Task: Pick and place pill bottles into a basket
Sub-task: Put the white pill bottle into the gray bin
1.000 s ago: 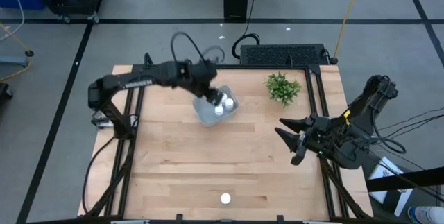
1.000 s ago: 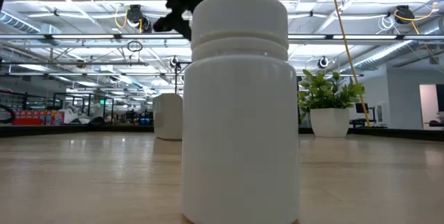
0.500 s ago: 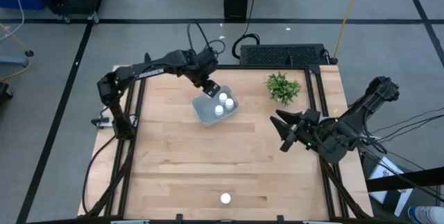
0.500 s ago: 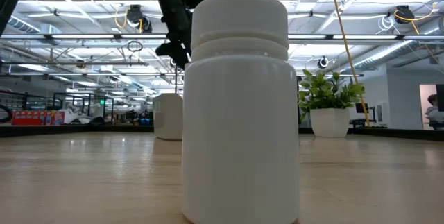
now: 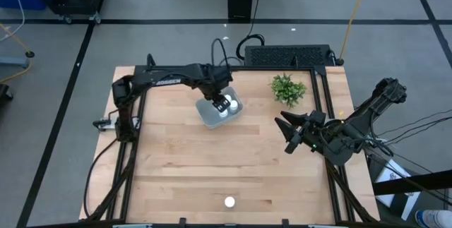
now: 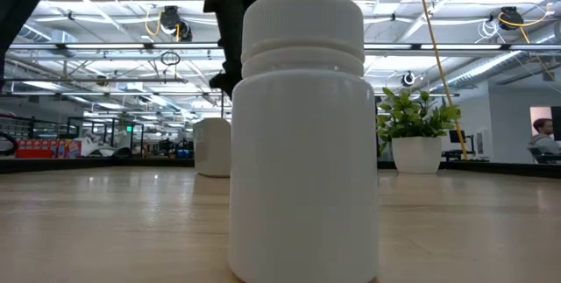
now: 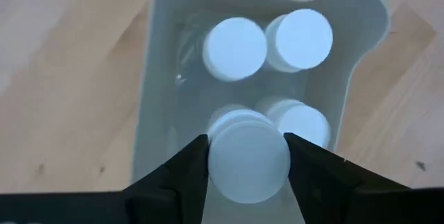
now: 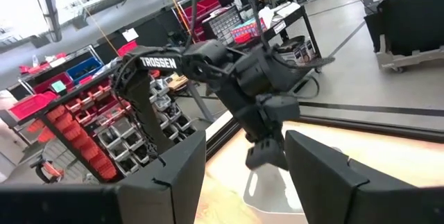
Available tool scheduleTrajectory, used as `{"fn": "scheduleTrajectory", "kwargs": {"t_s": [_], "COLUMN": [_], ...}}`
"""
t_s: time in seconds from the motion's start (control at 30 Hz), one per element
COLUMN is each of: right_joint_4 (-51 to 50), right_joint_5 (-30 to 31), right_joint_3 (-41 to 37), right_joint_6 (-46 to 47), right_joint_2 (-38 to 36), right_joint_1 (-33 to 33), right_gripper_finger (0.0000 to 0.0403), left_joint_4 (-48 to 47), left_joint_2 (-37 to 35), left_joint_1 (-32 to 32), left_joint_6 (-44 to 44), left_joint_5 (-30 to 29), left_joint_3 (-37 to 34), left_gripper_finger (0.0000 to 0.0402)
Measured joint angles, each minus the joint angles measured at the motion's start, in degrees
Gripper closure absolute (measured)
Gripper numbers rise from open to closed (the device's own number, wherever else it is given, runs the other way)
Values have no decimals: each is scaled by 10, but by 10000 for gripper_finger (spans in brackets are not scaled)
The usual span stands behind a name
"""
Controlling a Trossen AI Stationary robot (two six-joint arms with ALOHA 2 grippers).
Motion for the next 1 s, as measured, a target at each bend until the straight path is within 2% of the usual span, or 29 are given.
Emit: {"fn": "scheduleTrajectory", "kwargs": {"t_s": [0.1, 0.23, 0.4, 0.5, 0.83, 1.0], "right_joint_4": [0, 4, 9, 13, 25, 25], "right_joint_5": [0, 0, 0, -1, -2, -6], "right_joint_3": [0, 0, 0, 0, 0, 0], "right_joint_6": [5, 6, 6, 5, -7, -29], "right_joint_2": [0, 0, 0, 0, 0, 0], "right_joint_1": [0, 0, 0, 0, 0, 0], "right_gripper_finger": [211, 211, 211, 211, 211, 211], "left_joint_4": [17, 26, 32, 46, 57, 54], "left_joint_2": [13, 29, 42, 44, 44, 32], "left_joint_1": [-5, -7, -7, -7, -2, -1], "left_joint_6": [7, 1, 1, 7, -2, -25], "left_joint_5": [0, -2, -12, -25, -31, -30], "left_joint_3": [0, 0, 0, 0, 0, 0], "left_gripper_finger": [235, 235, 202, 198, 289, 304]}}
